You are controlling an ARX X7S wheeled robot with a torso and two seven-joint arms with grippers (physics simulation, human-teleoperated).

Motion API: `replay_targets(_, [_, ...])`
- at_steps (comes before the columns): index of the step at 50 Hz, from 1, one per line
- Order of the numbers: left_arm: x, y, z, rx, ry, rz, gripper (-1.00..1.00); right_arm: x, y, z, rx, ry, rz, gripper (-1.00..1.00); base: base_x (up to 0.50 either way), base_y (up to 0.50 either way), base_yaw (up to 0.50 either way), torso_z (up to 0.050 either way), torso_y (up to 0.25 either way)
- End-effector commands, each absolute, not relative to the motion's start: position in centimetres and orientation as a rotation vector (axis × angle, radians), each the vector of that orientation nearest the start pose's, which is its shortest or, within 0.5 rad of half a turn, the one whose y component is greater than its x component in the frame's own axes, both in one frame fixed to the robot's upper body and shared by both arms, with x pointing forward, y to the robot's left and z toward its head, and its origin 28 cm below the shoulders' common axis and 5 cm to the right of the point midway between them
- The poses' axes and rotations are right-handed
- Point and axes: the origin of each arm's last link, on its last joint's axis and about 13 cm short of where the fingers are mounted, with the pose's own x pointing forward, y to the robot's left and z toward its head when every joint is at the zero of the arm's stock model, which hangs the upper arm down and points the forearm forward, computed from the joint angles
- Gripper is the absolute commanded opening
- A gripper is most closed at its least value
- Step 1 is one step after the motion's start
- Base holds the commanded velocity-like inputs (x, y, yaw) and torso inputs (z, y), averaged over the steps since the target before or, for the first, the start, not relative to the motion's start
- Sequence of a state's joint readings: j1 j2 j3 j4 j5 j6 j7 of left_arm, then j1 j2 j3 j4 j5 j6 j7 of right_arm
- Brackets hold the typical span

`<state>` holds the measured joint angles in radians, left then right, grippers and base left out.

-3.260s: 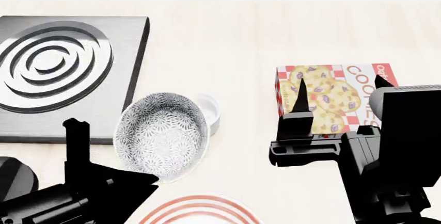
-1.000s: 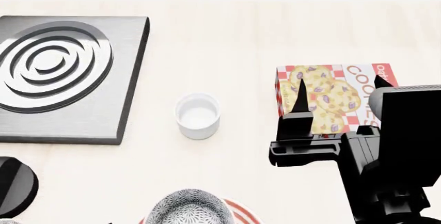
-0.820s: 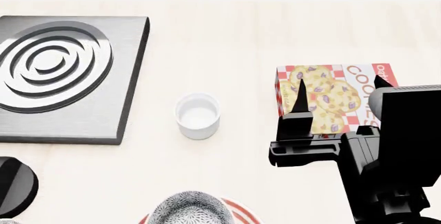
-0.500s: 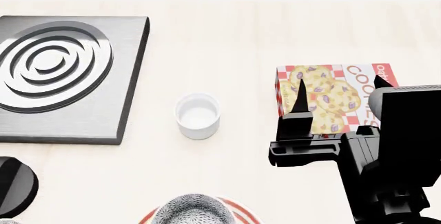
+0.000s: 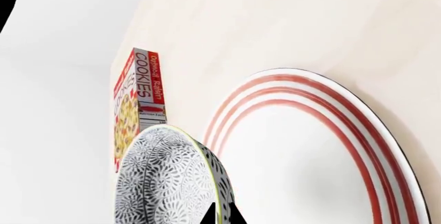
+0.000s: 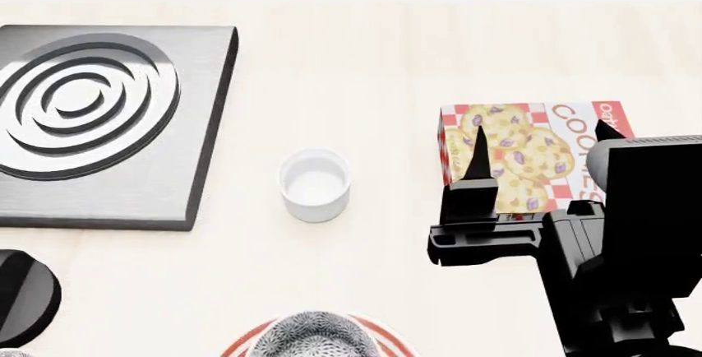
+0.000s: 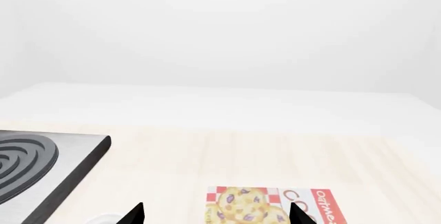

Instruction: Pick the akita bowl on the stove and place it on the plate.

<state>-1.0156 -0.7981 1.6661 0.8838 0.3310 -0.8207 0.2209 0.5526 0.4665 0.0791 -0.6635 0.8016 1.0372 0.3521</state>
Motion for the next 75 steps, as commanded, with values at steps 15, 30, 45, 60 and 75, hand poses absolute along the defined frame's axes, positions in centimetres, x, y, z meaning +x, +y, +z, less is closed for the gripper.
replay_targets(15, [18.8, 19.0, 15.5, 1.395, -0.28, -1.012, -1.0, 23.6, -14.6, 21.6, -0.011, -0.107, 0.086, 1.0, 0.0, 0.0, 0.0, 0.0, 0.0])
replay_targets(30, [18.7, 19.2, 15.1, 1.397, -0.249, -1.013, -1.0, 23.6, -14.6, 21.6, -0.01, -0.107, 0.087, 1.0, 0.0, 0.0, 0.0, 0.001, 0.001])
replay_targets(45, [18.8, 19.2, 15.0, 1.394, -0.254, -1.009, -1.0, 23.6, -14.6, 21.6, -0.011, -0.107, 0.087, 1.0, 0.0, 0.0, 0.0, 0.0, 0.0])
replay_targets(60, [18.8, 19.1, 14.9, 1.398, -0.268, -1.002, -1.0, 23.6, -14.6, 21.6, -0.011, -0.107, 0.087, 1.0, 0.0, 0.0, 0.0, 0.0, 0.001])
replay_targets(75, [18.7, 19.0, 14.7, 1.397, -0.269, -1.003, -1.0, 23.6, -14.6, 21.6, -0.01, -0.107, 0.086, 1.0, 0.0, 0.0, 0.0, 0.0, 0.0])
